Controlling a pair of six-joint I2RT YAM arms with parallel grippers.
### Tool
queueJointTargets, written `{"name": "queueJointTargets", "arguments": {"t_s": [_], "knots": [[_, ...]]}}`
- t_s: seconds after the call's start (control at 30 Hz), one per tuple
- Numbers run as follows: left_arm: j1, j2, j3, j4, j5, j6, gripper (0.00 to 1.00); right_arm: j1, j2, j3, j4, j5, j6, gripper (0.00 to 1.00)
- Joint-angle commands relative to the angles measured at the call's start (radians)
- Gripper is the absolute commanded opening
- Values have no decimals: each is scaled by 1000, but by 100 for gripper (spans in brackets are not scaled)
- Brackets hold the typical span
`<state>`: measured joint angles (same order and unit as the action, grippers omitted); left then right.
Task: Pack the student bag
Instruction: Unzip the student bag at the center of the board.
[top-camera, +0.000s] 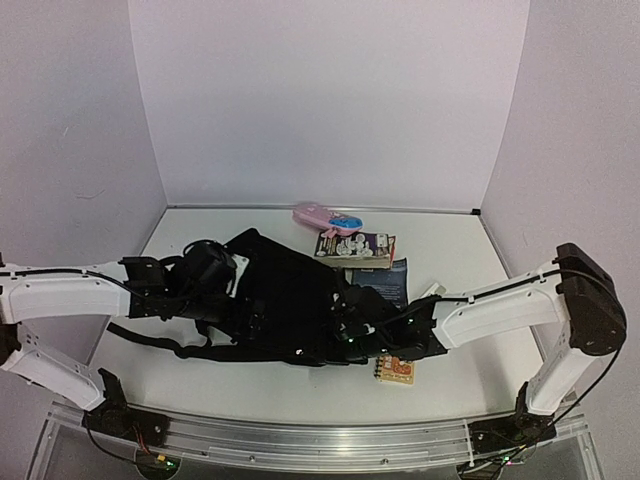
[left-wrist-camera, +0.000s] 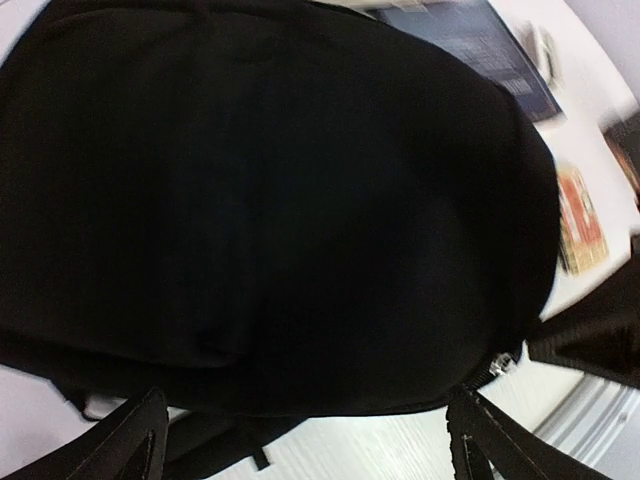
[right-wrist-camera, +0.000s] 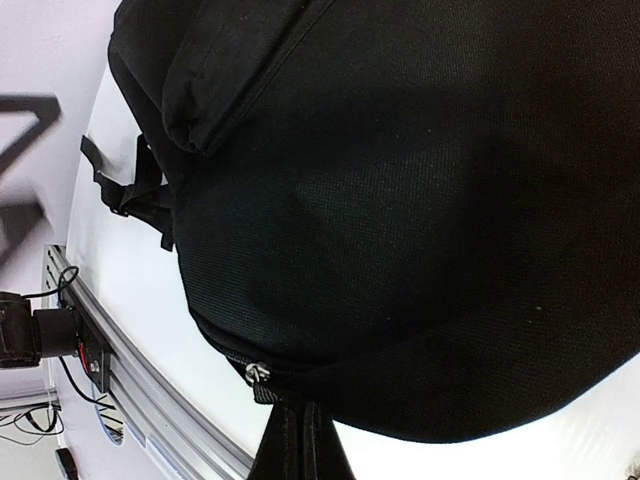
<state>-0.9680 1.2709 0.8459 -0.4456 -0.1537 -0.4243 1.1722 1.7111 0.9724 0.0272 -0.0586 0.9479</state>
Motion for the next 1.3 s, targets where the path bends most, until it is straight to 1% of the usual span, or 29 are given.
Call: {"name": "queueJointTargets", "arguments": {"t_s": [0.0, 0.17, 0.33, 0.4, 0.47, 0.53, 0.6, 0.73, 0.8, 0.87, 0.97, 1.07, 1.2, 1.27], "knots": [[-76, 60, 21, 147, 47, 100, 96, -5, -56, -24, 51, 21, 28, 0], [-123, 112, 12, 240, 99, 115, 96, -6, -71, -33, 54, 33, 42, 0], [-143, 170, 19, 270, 143, 108, 94, -5, -86, -41, 60, 50, 50, 0], [-152, 195, 19, 273, 142, 107, 90, -5, -88, -41, 62, 51, 51, 0], [-159, 210, 15, 278, 138, 103, 81, -5, -88, -40, 62, 52, 51, 0], [-163, 209, 3, 286, 138, 98, 75, -5, -88, -42, 62, 54, 52, 0], [-167, 198, -13, 294, 140, 97, 73, -5, -86, -43, 62, 56, 54, 0], [-167, 172, -51, 296, 135, 103, 74, -5, -84, -47, 62, 59, 59, 0], [-167, 169, -63, 287, 123, 106, 71, -6, -81, -47, 62, 59, 62, 0], [-167, 177, -63, 274, 110, 108, 66, -6, -80, -47, 62, 59, 65, 0], [-167, 179, -69, 270, 87, 111, 61, -6, -84, -47, 62, 59, 69, 0], [-167, 180, -72, 281, 66, 117, 52, -6, -88, -47, 62, 60, 71, 0], [-167, 211, -58, 273, 39, 116, 30, -6, -103, -38, 51, 108, 78, 0], [-168, 225, -54, 266, 17, 116, 22, -6, -119, -30, 35, 131, 75, 0]]}}
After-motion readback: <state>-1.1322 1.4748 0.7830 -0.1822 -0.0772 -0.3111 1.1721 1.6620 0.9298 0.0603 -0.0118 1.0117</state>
